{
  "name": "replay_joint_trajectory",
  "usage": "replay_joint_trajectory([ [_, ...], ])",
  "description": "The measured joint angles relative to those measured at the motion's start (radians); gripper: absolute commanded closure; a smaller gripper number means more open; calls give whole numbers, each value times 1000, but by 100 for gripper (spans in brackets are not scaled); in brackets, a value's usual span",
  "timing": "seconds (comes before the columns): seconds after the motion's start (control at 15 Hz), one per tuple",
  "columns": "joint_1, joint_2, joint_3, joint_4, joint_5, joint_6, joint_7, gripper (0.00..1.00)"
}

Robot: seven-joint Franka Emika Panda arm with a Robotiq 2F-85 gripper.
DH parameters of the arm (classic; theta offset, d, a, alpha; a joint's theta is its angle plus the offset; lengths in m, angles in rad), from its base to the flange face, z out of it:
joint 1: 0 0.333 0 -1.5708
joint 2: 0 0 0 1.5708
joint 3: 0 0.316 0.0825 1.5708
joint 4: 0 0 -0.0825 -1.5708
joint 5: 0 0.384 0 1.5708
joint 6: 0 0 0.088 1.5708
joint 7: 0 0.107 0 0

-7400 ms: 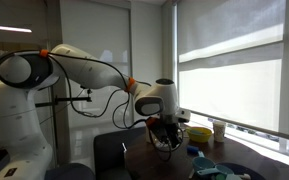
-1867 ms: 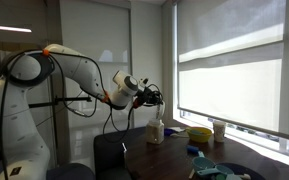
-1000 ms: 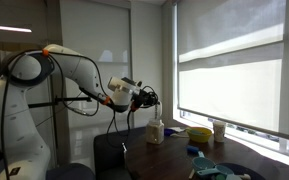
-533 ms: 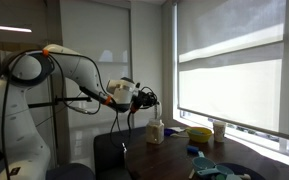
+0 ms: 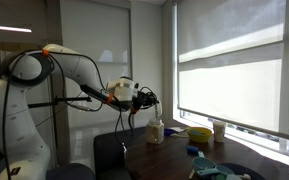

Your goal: Put the sugar from the black and white bowl in the glass container

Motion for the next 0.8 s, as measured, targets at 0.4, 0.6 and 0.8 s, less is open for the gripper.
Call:
replay_joint_trajectory([
  [0.4, 6, -6, 8, 2, -102, -36, 88, 99],
  [0.6, 12, -8, 12, 2, -139, -55, 117, 99],
  [0.8, 15, -8, 13, 2, -157, -65, 134, 99],
])
